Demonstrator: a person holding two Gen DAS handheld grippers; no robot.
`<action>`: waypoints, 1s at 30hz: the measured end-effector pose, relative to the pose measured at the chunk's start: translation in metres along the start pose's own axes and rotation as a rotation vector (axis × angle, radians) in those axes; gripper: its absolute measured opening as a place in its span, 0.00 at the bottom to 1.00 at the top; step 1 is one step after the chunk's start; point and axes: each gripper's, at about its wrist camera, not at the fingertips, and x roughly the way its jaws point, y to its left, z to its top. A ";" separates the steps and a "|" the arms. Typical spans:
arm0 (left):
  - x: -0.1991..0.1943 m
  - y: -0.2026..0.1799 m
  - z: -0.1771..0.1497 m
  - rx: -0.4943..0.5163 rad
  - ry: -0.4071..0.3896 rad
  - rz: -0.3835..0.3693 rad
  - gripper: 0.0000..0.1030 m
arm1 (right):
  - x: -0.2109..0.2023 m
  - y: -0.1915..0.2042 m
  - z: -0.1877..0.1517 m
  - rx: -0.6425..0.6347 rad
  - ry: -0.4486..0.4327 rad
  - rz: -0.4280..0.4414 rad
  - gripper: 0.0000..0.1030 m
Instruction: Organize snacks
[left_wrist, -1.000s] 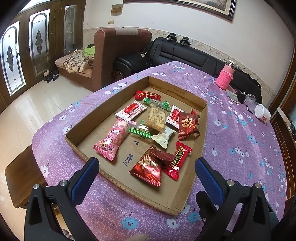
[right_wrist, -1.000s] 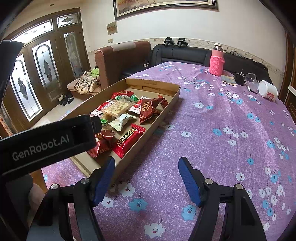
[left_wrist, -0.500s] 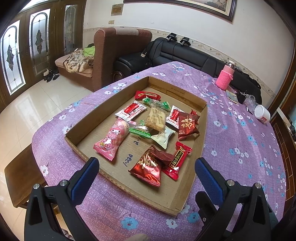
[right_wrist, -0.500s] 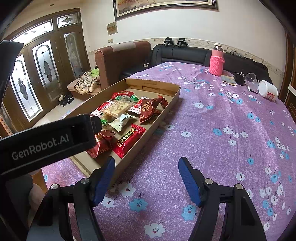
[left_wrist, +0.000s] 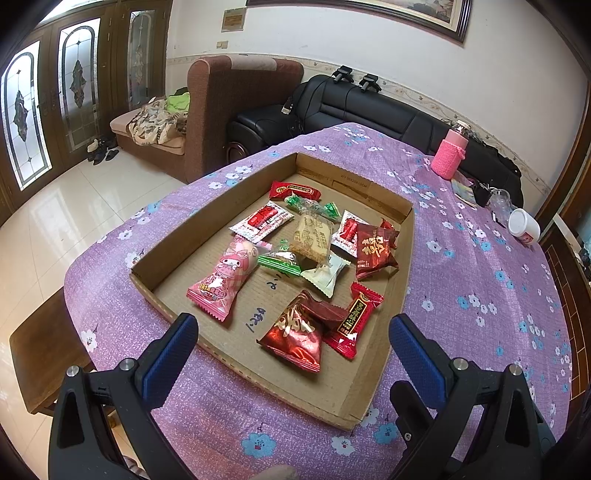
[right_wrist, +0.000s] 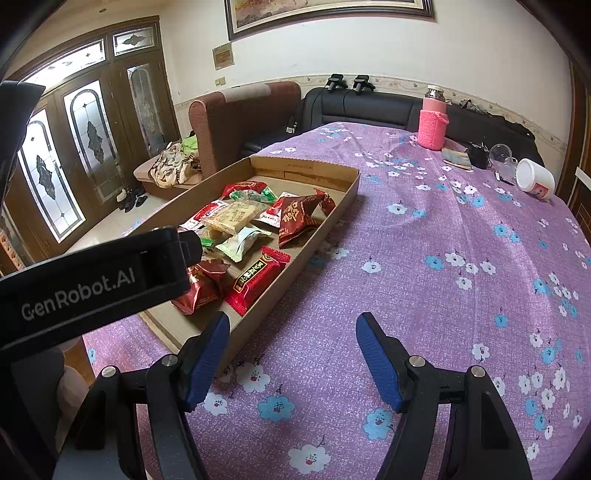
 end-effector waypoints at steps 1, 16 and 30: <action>0.000 0.000 0.000 -0.001 0.001 0.000 1.00 | 0.000 0.000 0.000 0.001 0.000 0.000 0.73; -0.001 0.000 0.000 -0.001 0.001 0.002 1.00 | 0.000 -0.003 0.001 0.009 -0.003 -0.004 0.73; -0.003 0.000 -0.004 0.003 -0.003 0.003 1.00 | -0.008 -0.010 0.000 0.039 -0.017 -0.021 0.73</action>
